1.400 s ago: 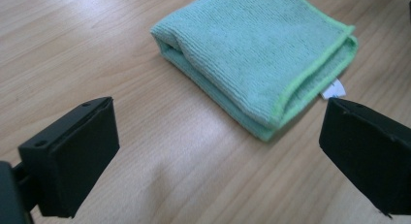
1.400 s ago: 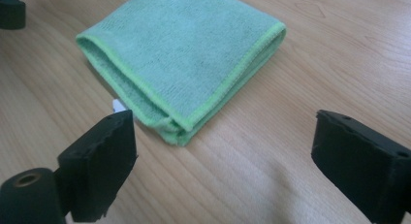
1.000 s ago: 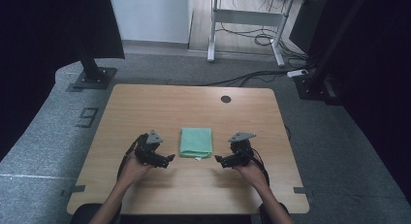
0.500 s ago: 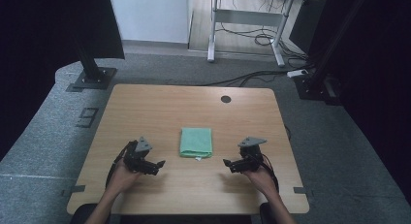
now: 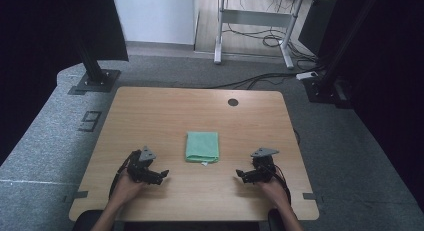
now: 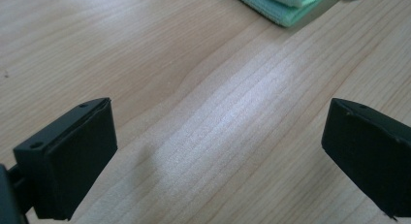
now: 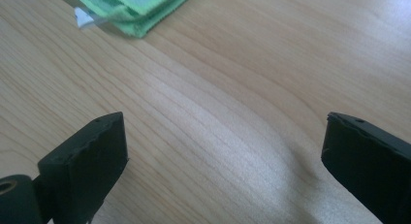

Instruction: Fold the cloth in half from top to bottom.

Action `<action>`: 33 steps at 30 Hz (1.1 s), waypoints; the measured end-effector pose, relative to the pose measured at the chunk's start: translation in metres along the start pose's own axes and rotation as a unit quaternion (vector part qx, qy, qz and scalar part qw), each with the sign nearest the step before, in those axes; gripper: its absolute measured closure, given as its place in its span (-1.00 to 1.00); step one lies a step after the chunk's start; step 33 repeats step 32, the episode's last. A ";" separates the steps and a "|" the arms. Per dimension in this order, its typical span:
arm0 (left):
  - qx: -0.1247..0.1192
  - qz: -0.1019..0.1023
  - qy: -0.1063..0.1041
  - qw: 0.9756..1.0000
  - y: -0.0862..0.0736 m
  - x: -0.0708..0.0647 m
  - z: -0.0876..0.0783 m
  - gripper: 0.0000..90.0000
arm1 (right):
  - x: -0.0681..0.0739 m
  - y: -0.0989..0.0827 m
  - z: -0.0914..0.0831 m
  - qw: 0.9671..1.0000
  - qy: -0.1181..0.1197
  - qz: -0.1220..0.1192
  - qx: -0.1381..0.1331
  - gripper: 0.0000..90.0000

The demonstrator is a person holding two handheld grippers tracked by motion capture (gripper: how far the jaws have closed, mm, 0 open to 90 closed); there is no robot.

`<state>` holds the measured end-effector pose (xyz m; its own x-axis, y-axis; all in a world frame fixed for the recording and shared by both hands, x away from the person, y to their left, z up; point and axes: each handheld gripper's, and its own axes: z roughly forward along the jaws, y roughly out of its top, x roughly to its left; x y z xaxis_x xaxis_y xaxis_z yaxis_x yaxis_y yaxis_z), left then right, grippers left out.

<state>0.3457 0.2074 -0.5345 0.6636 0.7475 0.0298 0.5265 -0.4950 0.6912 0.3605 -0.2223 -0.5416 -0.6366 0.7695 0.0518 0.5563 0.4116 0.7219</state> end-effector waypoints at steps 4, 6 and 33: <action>0.007 -0.001 -0.002 1.000 -0.003 -0.001 0.005 -1.00 | 0.000 -0.005 0.004 1.000 -0.003 -0.004 0.009 -0.95; 0.012 0.000 -0.002 1.000 -0.005 0.000 0.008 -1.00 | 0.000 -0.006 0.006 1.000 -0.002 -0.007 0.013 -0.95; 0.023 -0.021 -0.004 0.999 -0.008 0.002 0.013 -1.00 | 0.003 -0.011 0.011 1.000 -0.018 -0.014 0.005 -1.00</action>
